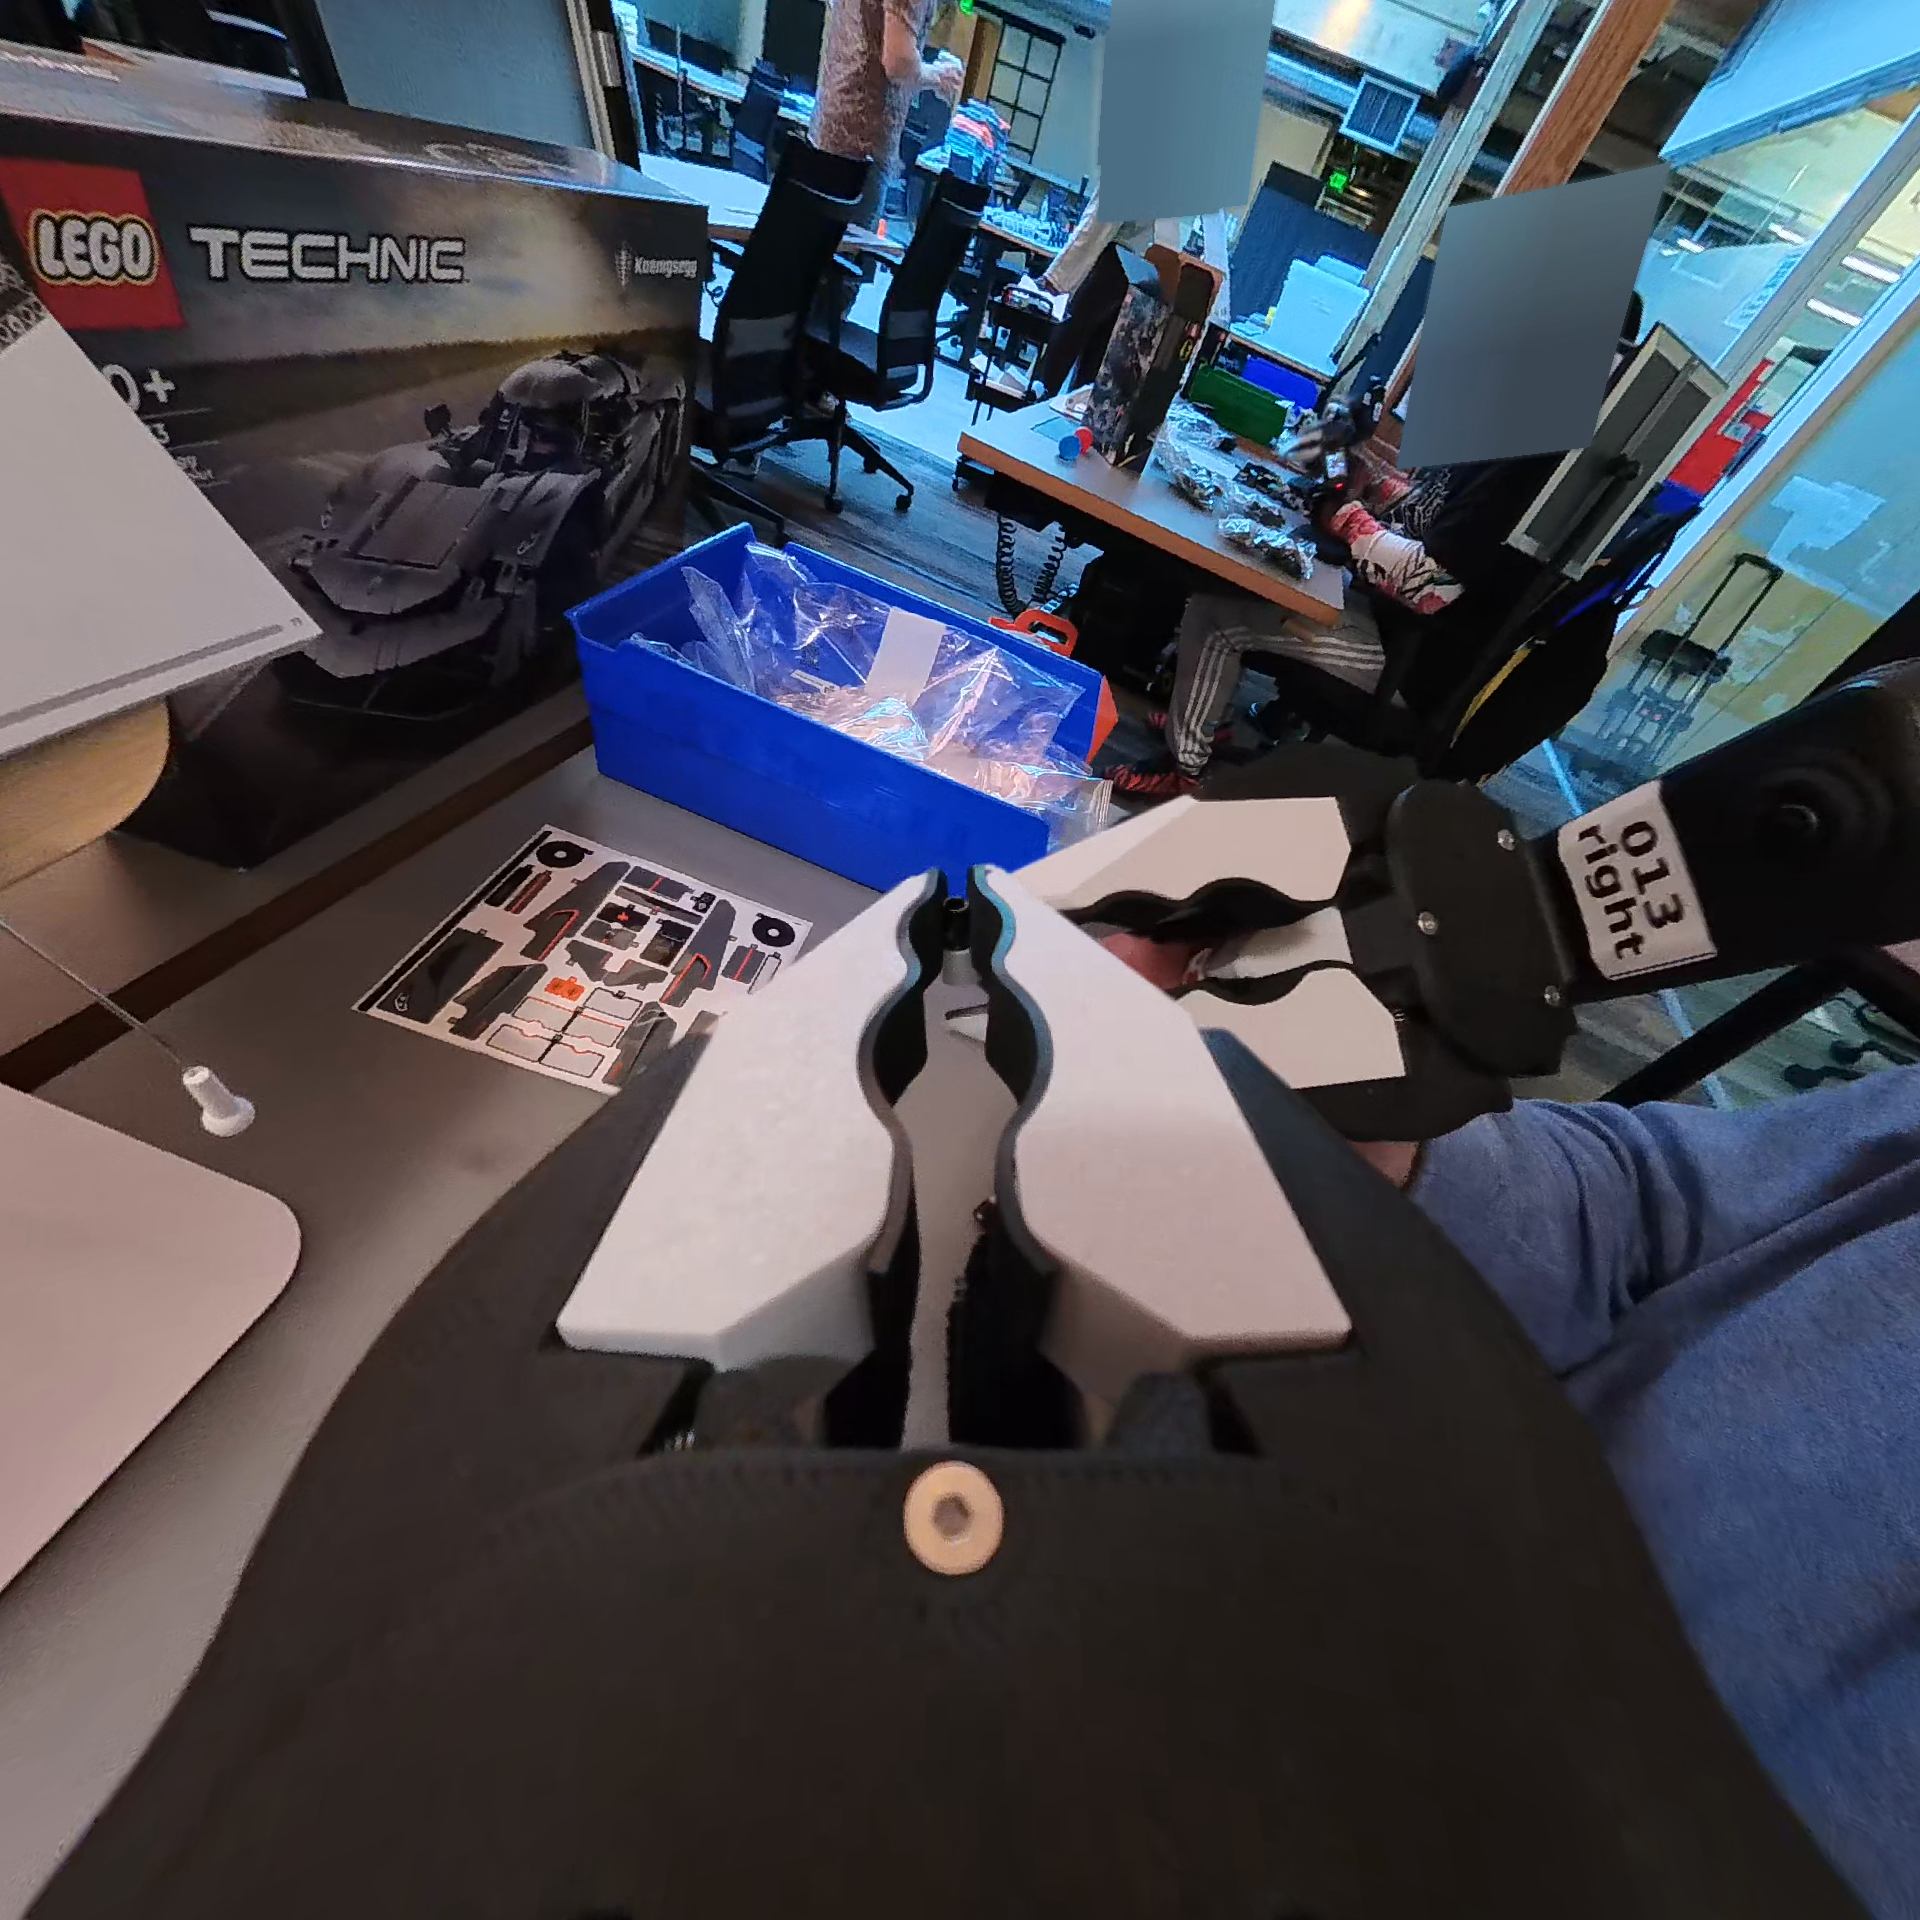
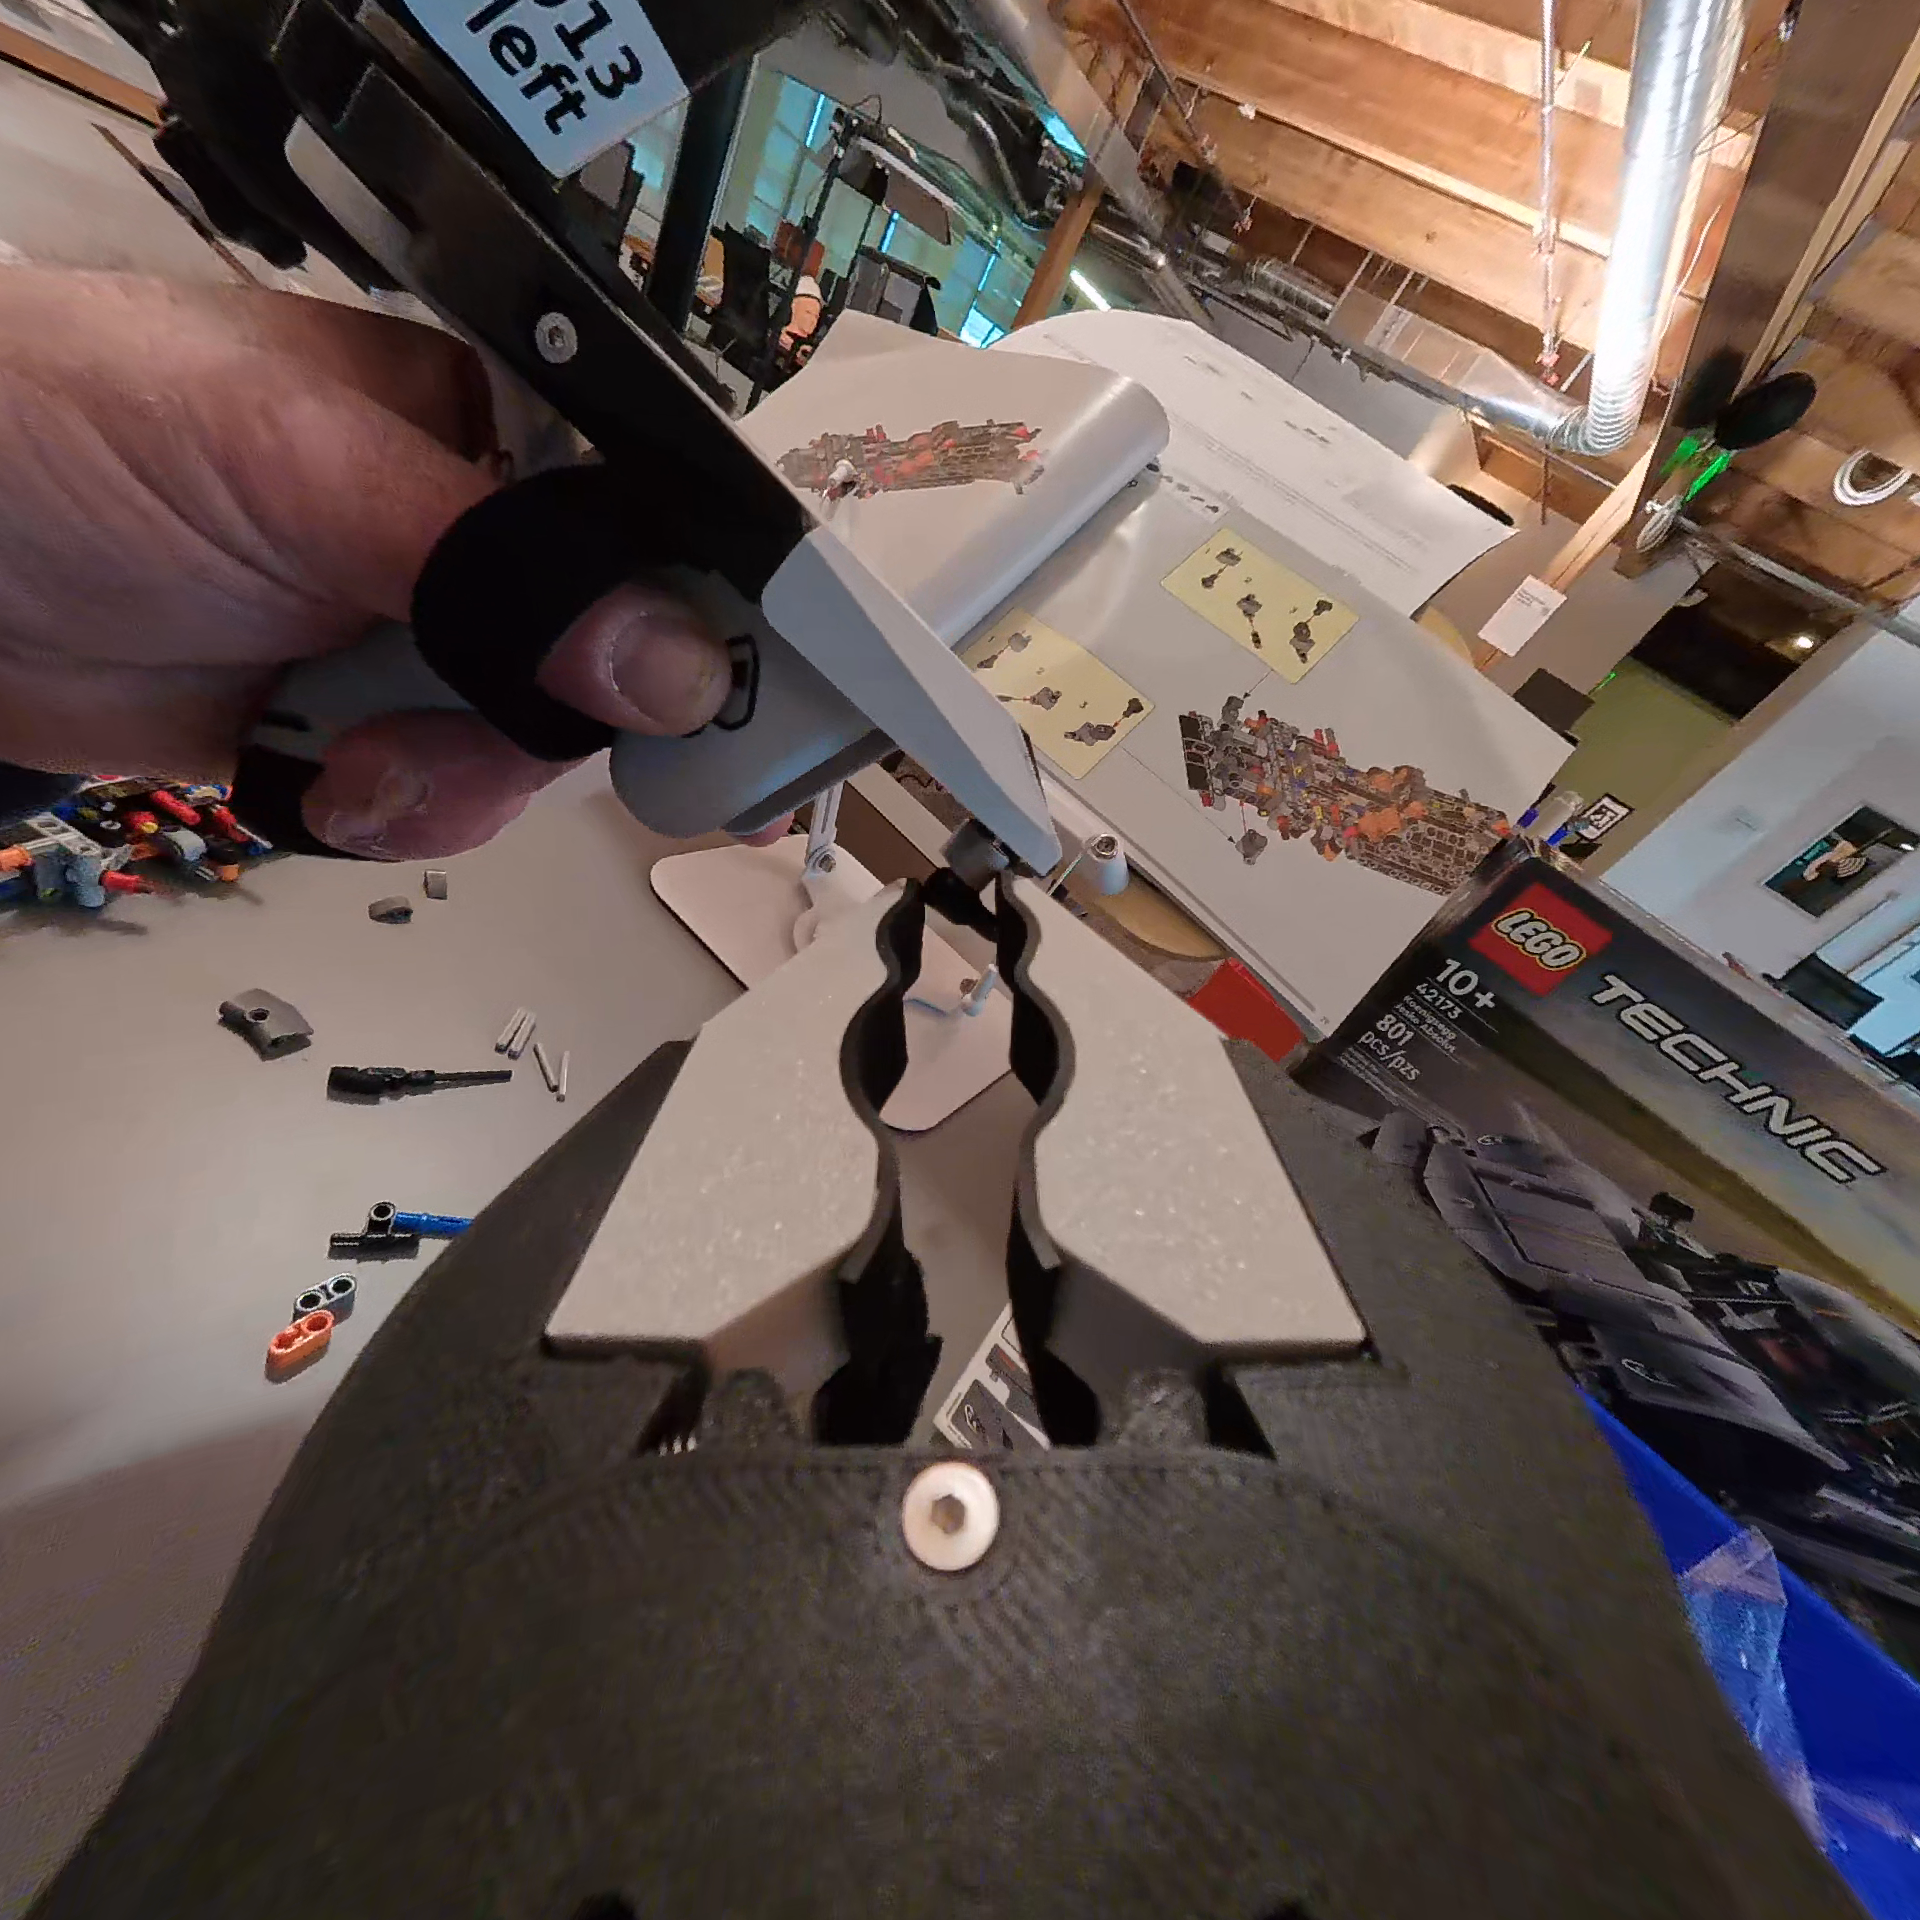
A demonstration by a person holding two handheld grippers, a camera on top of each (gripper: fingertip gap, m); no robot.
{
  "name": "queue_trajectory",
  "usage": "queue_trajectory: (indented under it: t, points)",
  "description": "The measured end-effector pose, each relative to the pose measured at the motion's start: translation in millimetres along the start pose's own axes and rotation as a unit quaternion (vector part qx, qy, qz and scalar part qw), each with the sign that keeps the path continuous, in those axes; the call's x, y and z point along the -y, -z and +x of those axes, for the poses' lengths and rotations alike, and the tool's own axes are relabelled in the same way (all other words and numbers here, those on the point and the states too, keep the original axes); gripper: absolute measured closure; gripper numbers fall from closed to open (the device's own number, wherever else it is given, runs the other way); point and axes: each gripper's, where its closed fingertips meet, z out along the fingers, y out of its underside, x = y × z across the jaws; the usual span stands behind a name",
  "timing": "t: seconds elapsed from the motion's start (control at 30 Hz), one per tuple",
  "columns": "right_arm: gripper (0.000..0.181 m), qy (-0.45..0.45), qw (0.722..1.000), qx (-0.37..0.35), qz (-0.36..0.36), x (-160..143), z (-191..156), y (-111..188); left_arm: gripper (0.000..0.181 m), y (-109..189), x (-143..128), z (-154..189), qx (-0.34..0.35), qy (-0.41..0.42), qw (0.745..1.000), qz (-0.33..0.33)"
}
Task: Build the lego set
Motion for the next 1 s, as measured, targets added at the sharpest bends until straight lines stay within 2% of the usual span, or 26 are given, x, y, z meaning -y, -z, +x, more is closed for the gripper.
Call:
queue_trajectory:
  t: [0.17,0.47,0.6,0.77,0.9,1.0]
  points:
    - [0.171,-0.012,1.0,0.012,0.011,2,0,2,0.179,-1,1,3,-0.01,0.019,1.0,0.001]
    - [0.171,-0.16,0.976,0.127,0.082,14,-1,11,0.178,4,8,14,-0.043,0.007,0.999,0.013]
    - [0.171,-0.228,0.949,0.179,0.121,20,2,18,0.175,12,15,19,-0.055,-0.011,0.998,0.025]
    - [0.172,-0.254,0.93,0.221,0.147,25,3,24,0.173,15,13,24,-0.069,-0.021,0.997,0.009]
    - [0.172,-0.288,0.902,0.271,0.176,29,1,30,0.173,16,14,32,-0.086,-0.029,0.996,0.007]
    - [0.172,-0.328,0.869,0.311,0.201,33,1,36,0.17,18,16,39,-0.095,-0.058,0.994,0.015]
